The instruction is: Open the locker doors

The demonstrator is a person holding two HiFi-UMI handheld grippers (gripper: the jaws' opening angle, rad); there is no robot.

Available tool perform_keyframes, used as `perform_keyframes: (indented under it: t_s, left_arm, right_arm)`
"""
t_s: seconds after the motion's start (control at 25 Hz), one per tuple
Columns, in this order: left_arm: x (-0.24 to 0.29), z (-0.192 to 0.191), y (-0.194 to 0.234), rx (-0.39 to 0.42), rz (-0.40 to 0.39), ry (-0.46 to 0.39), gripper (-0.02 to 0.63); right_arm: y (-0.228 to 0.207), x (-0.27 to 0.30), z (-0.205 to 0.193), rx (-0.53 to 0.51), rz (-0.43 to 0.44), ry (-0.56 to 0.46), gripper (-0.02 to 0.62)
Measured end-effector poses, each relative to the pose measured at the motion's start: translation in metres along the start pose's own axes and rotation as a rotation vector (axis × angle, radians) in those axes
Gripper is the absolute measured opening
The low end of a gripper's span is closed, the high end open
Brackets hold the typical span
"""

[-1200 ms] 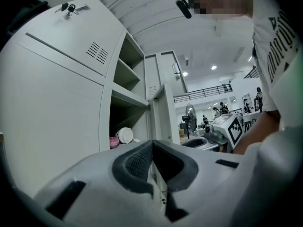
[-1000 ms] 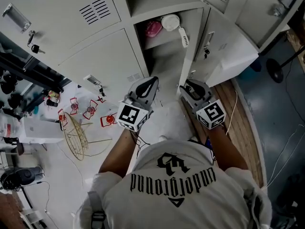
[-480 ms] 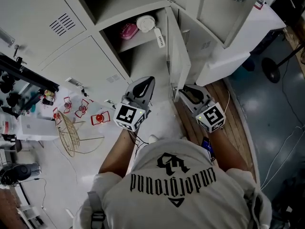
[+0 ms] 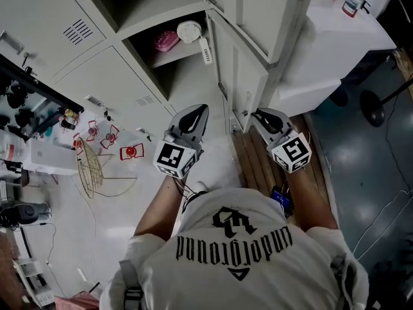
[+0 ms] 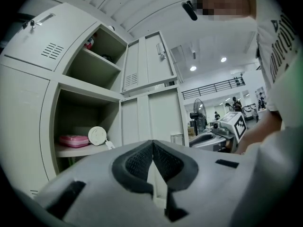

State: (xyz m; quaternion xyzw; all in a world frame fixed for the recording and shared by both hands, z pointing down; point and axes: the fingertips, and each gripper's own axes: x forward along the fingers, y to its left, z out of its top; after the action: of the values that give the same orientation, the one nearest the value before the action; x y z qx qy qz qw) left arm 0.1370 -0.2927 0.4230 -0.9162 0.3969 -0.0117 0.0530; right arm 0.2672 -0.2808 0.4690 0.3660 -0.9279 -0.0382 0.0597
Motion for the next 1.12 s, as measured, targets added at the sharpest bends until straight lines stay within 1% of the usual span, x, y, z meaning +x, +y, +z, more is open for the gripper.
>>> perform_keyframes:
  t_s: [0.2,0.44,0.56,0.68,0.72,0.96,1.12]
  left_arm:
    - [0.003,0.002,-0.015,0.005,0.032,0.002,0.008]
    - [0.001,0.005,-0.022,0.014,0.064,0.008,0.008]
    - [-0.002,0.007,-0.023,0.017,0.076,0.008,0.008]
    - [-0.006,0.007,-0.025,0.021,0.084,0.009,0.008]
    - [-0.008,0.007,-0.025,0.026,0.086,0.010,0.008]
    - [-0.023,0.009,-0.030,0.040,0.107,0.013,0.008]
    - [-0.037,0.003,-0.029,0.035,0.136,0.023,0.008]
  right_arm:
    - [-0.016,-0.008,-0.001,-0.010,0.023,0.002,0.066]
    - [-0.016,-0.009,-0.001,-0.014,0.050,-0.009,0.066]
    - [-0.017,-0.009,-0.001,-0.010,0.053,-0.010,0.067]
    - [-0.018,-0.010,-0.001,-0.002,0.037,-0.012,0.072]
    - [-0.019,-0.011,0.000,-0.002,0.028,-0.014,0.083]
    - [-0.012,-0.025,0.005,0.007,-0.002,-0.034,0.201]
    - [0.003,-0.033,0.007,0.003,0.013,-0.054,0.216]
